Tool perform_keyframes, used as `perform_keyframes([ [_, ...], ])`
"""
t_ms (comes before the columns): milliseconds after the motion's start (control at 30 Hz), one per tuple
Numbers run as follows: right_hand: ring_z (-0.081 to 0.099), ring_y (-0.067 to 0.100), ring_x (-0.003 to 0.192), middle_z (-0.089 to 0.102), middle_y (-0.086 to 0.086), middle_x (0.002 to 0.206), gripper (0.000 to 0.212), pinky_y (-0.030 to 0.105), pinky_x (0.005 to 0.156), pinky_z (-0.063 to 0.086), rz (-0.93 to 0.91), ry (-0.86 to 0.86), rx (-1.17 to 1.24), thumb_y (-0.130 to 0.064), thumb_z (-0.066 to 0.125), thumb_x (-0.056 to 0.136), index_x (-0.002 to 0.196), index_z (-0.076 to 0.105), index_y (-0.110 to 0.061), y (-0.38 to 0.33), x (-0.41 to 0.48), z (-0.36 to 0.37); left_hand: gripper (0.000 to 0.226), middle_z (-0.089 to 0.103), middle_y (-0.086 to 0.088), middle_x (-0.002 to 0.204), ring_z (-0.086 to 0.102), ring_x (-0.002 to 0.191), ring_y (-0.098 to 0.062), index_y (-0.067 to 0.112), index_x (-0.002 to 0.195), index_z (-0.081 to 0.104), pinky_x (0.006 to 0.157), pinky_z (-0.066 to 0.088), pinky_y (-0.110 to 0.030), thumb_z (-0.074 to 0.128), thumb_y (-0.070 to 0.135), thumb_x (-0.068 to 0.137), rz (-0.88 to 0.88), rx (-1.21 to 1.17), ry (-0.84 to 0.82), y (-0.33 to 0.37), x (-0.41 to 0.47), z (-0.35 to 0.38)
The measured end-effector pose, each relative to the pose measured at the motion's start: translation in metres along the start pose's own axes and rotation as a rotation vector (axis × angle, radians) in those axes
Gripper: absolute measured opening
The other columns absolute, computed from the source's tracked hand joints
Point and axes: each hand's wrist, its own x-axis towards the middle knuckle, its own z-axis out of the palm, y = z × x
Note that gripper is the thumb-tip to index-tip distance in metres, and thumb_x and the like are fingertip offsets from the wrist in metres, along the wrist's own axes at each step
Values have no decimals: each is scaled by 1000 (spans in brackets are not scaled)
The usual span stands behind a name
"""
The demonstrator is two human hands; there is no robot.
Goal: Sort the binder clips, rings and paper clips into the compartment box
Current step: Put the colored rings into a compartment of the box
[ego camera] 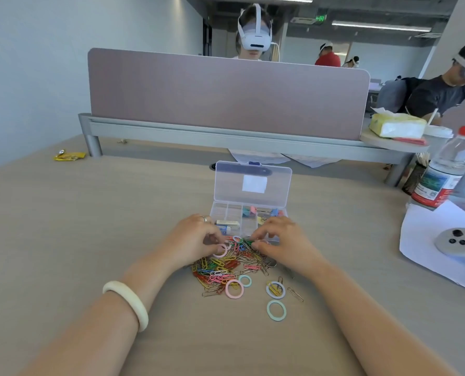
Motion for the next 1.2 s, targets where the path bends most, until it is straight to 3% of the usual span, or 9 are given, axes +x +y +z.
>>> perform_keyframes([
  [133,47,4,76,66,-4,84,5,26,73,42,10,-29,38,-26,70,78,81,71,-23,-9,-3,-10,10,58,6,84,48,69,-3,21,85,69,61,37,-16,69,26,77,-1,13,-41,-4,2,4],
  [233,50,2,70,63,-8,80,4,18,66,41,15,-150,110,-27,73,75,77,69,-26,-21,-10,-18,8,56,10,78,47,64,-1,21,83,68,57,34,-11,69,26,77,-13,-9,-38,-6,4,6],
  [333,52,5,71,65,0,86,14,24,69,45,5,-339,171,-30,75,72,82,69,-23,-39,-21,-21,7,53,15,67,48,61,-1,22,77,66,56,36,-15,72,25,75,-60,-111,-5,-5,4,3],
  [433,56,12,79,63,1,89,23,31,74,47,-43,-390,121,-37,75,69,88,67,-25,-51,-26,-11,15,58,9,65,48,56,-3,24,67,61,52,36,-12,73,18,73,-102,-286,69,-3,3,-1],
  [567,55,13,74,62,-2,82,24,36,70,48,-22,-381,119,-41,75,67,81,63,-26,-55,-28,2,19,59,8,64,48,54,2,26,65,61,52,38,-8,73,14,73,-106,-420,98,1,1,-2],
  [733,48,0,56,58,-10,64,7,13,54,37,107,-312,272,-18,73,73,74,66,-17,-53,-26,-4,16,62,4,65,51,58,-9,24,69,64,53,41,-20,75,12,71,-131,-654,121,6,2,3],
  [833,56,2,54,67,2,67,6,14,55,46,228,-196,478,-4,67,77,73,67,-9,-46,-24,-12,17,63,1,66,52,59,-12,24,70,65,50,42,-20,76,11,70,-139,-785,100,11,1,5],
  [933,55,1,44,65,1,58,11,11,48,45,309,-139,585,-8,70,78,69,63,-9,-41,-23,-19,18,63,9,61,55,62,-10,26,69,66,54,50,-23,76,11,69,-138,-847,43,19,-1,4],
  [1200,59,5,45,68,2,58,12,14,51,50,351,-132,706,-9,72,77,68,63,-8,-38,-22,-18,17,64,12,59,54,58,-3,25,69,65,55,44,-20,75,11,70,-121,-835,-4,30,-2,8],
])
